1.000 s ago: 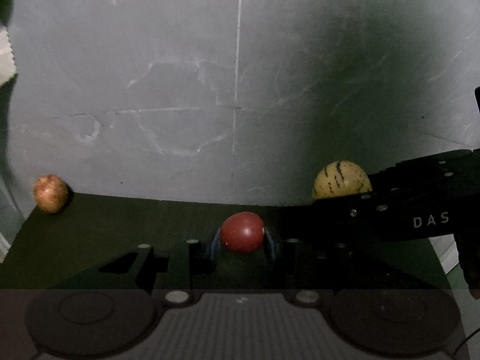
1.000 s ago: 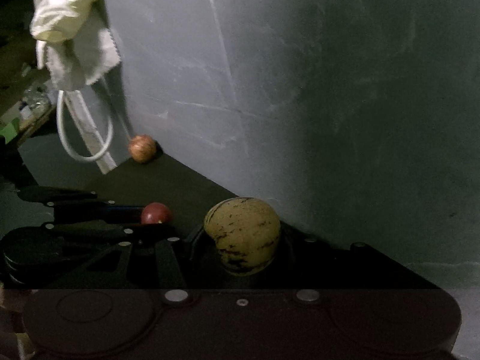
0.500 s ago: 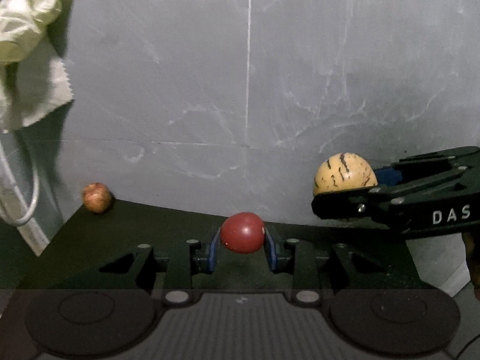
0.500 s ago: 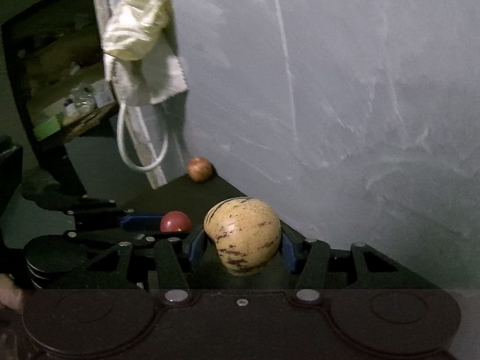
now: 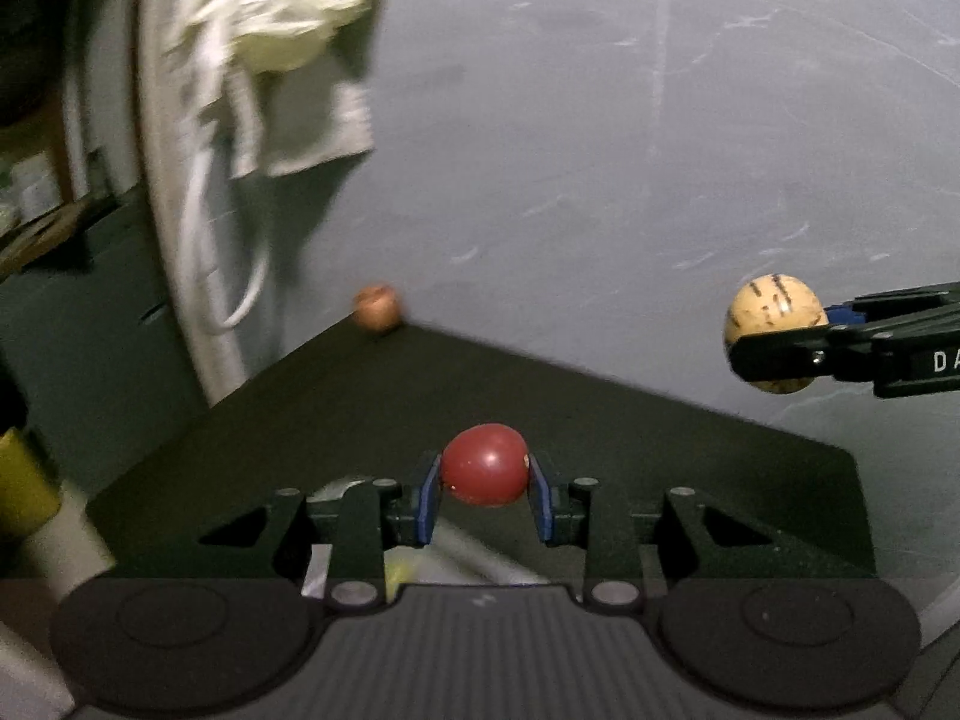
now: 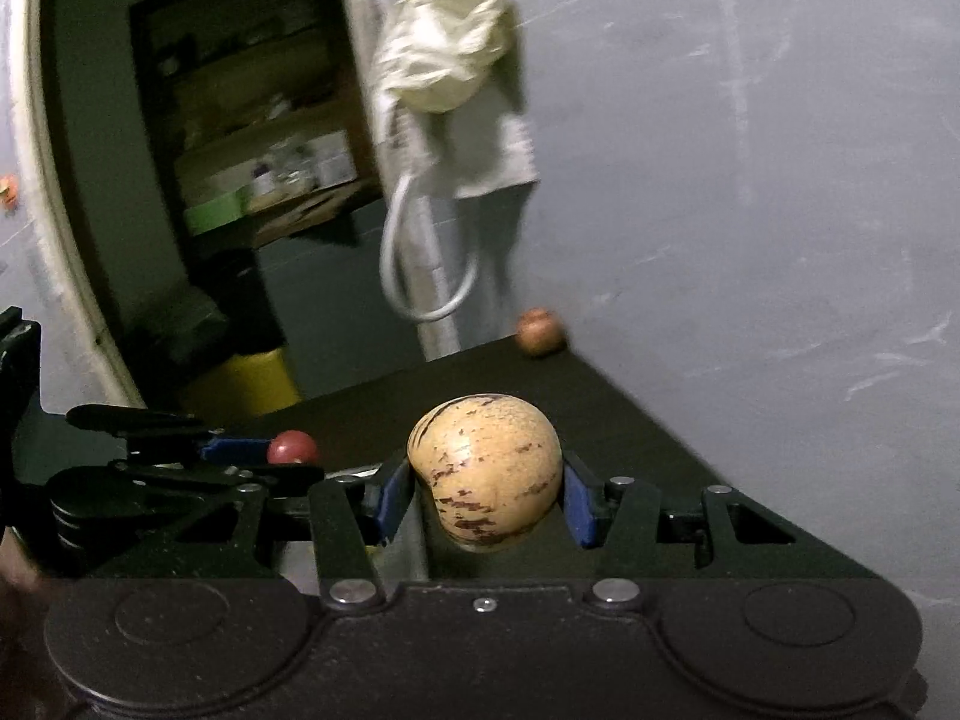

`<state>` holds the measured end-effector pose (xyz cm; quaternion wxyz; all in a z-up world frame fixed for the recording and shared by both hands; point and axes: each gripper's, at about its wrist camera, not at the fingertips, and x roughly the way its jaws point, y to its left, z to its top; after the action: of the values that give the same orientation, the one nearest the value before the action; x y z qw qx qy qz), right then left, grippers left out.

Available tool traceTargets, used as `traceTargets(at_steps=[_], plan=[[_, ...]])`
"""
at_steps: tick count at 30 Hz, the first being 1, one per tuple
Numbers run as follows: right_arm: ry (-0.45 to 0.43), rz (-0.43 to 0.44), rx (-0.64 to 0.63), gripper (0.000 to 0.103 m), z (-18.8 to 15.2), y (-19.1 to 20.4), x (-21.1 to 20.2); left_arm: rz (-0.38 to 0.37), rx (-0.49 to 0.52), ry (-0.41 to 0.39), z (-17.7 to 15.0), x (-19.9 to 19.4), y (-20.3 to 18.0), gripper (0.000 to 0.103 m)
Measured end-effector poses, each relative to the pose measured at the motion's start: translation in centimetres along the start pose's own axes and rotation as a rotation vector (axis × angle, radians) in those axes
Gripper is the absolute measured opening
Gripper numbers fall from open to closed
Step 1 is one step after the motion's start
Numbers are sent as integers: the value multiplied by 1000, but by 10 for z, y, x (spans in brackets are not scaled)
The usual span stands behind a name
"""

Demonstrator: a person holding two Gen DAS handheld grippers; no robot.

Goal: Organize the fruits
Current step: 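Carry the tomato in the left gripper over the tray while the right carries the melon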

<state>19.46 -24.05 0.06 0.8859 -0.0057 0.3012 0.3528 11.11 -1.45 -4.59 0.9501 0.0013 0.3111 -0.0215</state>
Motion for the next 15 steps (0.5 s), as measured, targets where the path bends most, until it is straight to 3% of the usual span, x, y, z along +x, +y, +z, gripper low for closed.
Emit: traceTargets(at_steps=[7, 15], plan=[[81, 108, -78, 53, -24, 36, 12, 81, -120, 71, -58, -33, 17, 33], [230, 189, -175, 53, -71, 69, 40, 105, -218, 167, -115, -35, 16, 33]])
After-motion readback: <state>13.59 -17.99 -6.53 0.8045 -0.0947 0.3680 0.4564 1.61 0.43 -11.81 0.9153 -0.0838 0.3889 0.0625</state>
